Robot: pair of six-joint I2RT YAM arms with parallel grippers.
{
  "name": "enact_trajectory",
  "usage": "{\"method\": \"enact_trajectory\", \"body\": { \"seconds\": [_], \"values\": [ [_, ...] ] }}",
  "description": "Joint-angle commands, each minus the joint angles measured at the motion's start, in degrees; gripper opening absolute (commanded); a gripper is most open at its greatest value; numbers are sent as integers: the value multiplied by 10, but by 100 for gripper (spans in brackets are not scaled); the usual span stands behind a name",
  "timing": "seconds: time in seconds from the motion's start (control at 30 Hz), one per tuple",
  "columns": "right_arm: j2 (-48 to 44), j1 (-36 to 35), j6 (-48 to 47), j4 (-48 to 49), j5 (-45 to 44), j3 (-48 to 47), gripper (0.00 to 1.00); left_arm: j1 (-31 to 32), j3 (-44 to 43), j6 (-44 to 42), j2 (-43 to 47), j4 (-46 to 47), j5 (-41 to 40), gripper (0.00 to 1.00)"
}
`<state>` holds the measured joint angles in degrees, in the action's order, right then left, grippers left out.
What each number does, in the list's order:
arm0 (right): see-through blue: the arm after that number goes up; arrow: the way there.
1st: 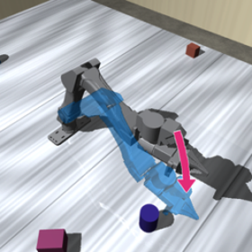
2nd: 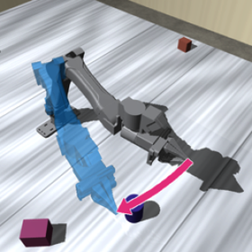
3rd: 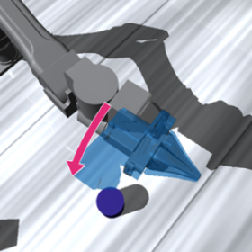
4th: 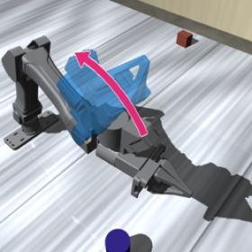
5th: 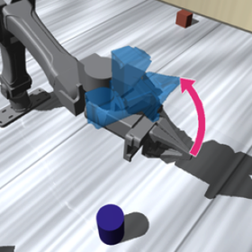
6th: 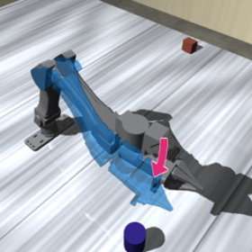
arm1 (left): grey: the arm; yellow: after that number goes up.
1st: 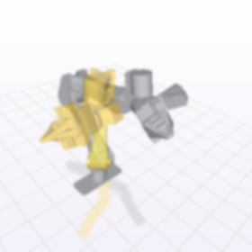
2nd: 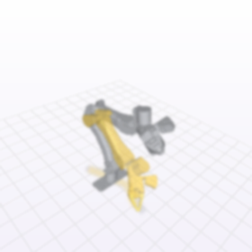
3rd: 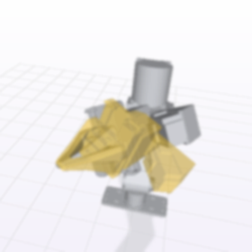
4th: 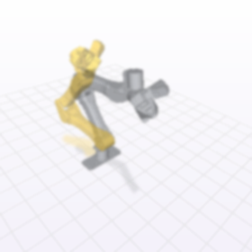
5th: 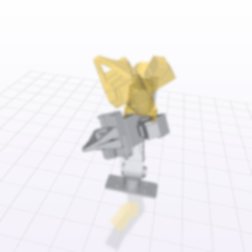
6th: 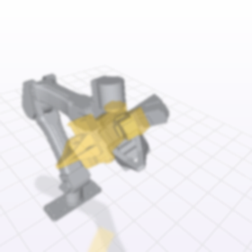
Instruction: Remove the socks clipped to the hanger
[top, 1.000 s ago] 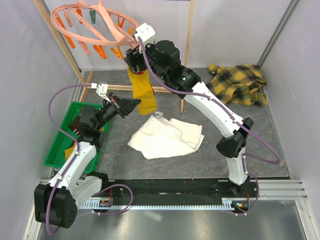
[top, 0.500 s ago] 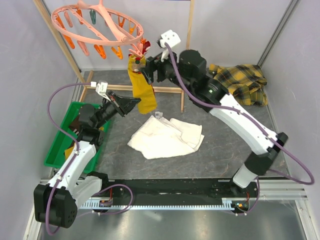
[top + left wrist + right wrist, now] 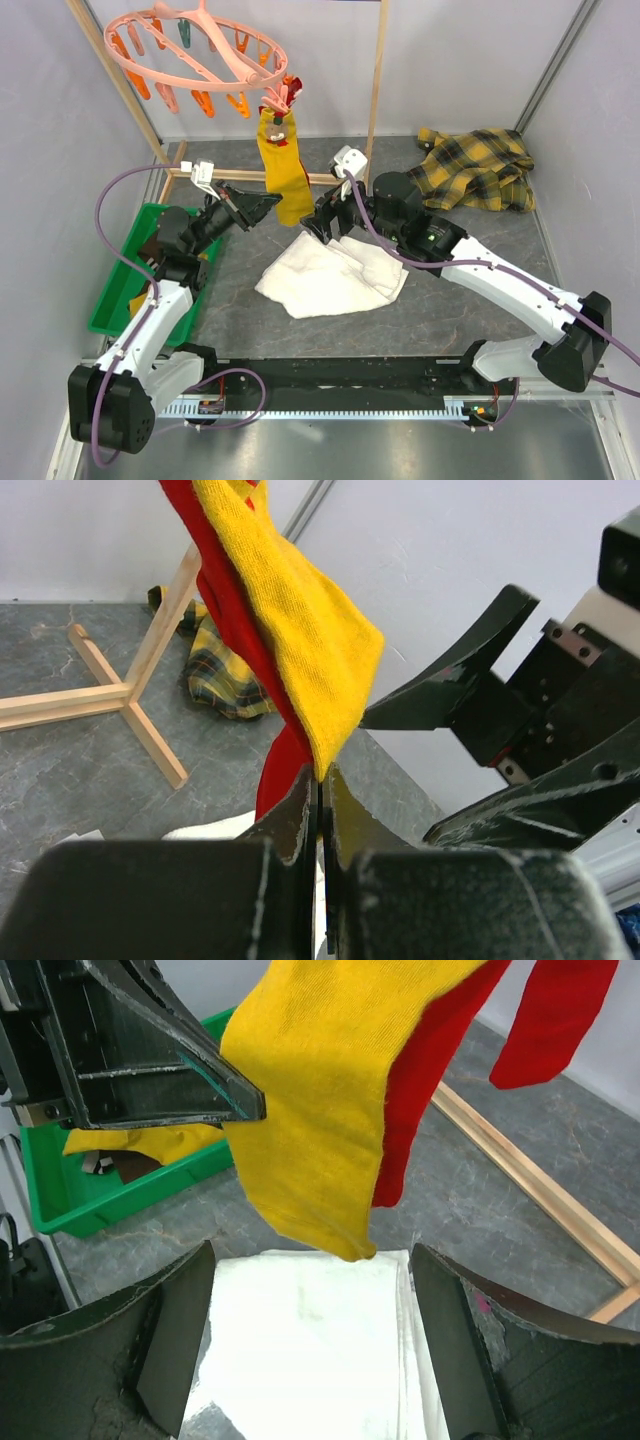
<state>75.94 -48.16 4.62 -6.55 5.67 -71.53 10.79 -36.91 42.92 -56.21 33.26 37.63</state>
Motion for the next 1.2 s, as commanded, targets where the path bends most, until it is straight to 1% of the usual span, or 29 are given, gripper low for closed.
{"method": "enact_trajectory", "body": {
  "seconds": [0.0, 0.07, 0.17, 0.2, 0.23, 0.3, 0.37, 0.43, 0.47, 0.5, 0.57, 0.6, 0.77, 0.83, 0.87, 0.9, 0.93, 0.97, 1.03, 1.07, 1.1, 1.17],
  "values": [
    [6, -2, -31, 85, 19, 20, 87, 0, -20, 36, -3, 40, 10, 2],
    [15, -1, -37, 85, 16, 17, 87, -1, -24, 35, -5, 39, 10, 2],
    [25, 2, -39, 85, 19, 17, 68, -1, -33, 28, -7, 27, 9, 2],
    [28, 2, -38, 85, 20, 17, 57, -1, -35, 28, -7, 26, 7, 2],
    [31, 3, -38, 87, 21, 17, 53, -1, -35, 28, -6, 26, 6, 2],
    [40, 3, -34, 88, 22, 17, 51, -1, -34, 28, -5, 26, 3, 2],
    [47, 3, -32, 88, 20, 11, 51, -1, -33, 28, -6, 26, 3, 2],
    [55, 3, -33, 87, 16, 6, 46, -1, -33, 28, -7, 26, 3, 2],
    [56, 3, -34, 87, 11, 4, 42, 0, -32, 29, -7, 26, 3, 2],
    [59, 3, -34, 87, 10, 2, 30, -1, -31, 29, -7, 26, 2, 2],
    [61, 3, -34, 86, 13, -5, 13, 0, -30, 28, -7, 26, 2, 2],
    [61, 3, -35, 84, 13, -5, 0, 0, -31, 25, -7, 25, 3, 3],
    [56, 3, -28, 76, 22, -10, 0, -1, -34, 2, -1, 1, 3, 3],
    [50, 3, -31, 71, 12, -8, 0, -1, -33, 1, 1, 1, 3, 3],
    [42, 3, -33, 71, -3, -7, 3, -1, -33, 0, 2, 1, 3, 3],
    [38, 5, -34, 71, -33, -5, 12, -1, -33, 1, 3, 1, 3, 3],
    [33, 9, -33, 69, -41, -5, 23, -1, -33, 2, 3, 2, 4, 3],
    [26, 15, -30, 67, -39, -5, 37, -1, -34, 4, 3, 3, 8, 3],
    [25, 46, -11, 47, 27, -16, 43, -1, -35, 11, 4, 7, 12, 3],
    [31, 59, -4, 37, 58, -23, 50, -1, -34, 16, 4, 10, 19, 3],
    [33, 78, 3, 16, 123, -34, 53, -1, -34, 25, 3, 16, 23, 4],
    [35, 90, 0, 7, 173, -35, 61, -1, -39, 33, 0, 22, 38, 4]
  ]
}}
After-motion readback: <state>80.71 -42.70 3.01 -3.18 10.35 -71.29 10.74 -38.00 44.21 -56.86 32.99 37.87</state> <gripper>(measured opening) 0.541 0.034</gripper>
